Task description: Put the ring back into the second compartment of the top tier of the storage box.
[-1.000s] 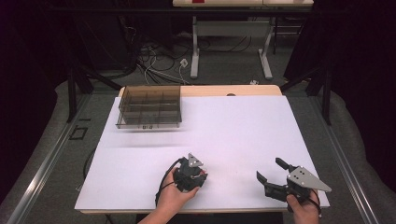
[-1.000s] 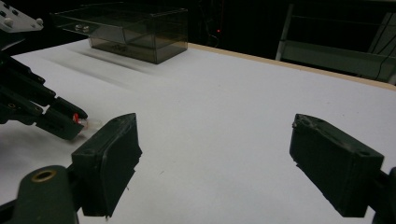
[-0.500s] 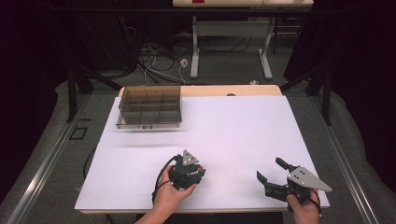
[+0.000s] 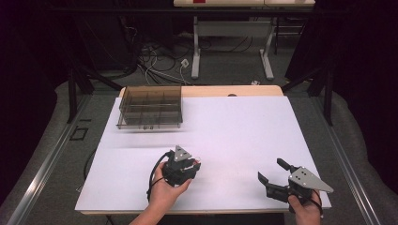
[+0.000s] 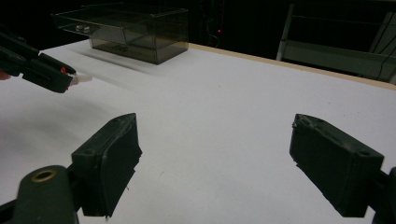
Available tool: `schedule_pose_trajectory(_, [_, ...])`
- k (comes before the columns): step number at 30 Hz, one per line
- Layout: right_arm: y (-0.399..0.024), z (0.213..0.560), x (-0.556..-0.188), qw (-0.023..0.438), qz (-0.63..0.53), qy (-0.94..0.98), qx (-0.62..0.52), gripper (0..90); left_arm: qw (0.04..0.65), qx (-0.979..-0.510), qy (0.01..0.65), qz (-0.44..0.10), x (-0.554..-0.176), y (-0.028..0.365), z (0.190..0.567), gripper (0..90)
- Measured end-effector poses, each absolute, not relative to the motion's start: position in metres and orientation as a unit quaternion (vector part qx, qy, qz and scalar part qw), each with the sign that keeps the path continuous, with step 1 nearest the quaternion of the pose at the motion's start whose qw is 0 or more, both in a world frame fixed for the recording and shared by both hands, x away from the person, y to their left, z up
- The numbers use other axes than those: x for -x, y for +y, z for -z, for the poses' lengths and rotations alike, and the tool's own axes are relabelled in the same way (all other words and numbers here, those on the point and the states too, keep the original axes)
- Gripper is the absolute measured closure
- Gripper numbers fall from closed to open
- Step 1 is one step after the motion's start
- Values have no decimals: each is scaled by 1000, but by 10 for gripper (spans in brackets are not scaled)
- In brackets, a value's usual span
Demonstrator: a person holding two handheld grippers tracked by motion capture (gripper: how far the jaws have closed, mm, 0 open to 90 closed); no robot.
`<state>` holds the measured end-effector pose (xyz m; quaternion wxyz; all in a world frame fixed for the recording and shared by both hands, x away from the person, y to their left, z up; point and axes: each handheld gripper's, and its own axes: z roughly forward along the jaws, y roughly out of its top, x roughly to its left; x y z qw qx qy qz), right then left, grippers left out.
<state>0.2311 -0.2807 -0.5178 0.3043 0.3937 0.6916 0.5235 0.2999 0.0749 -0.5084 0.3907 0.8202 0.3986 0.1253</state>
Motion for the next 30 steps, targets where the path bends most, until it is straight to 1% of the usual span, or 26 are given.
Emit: schedule_pose_trajectory(30, [-281,517,-231,304,-525,693,-389,149,420,-772,452,-153,-314,120,486,693])
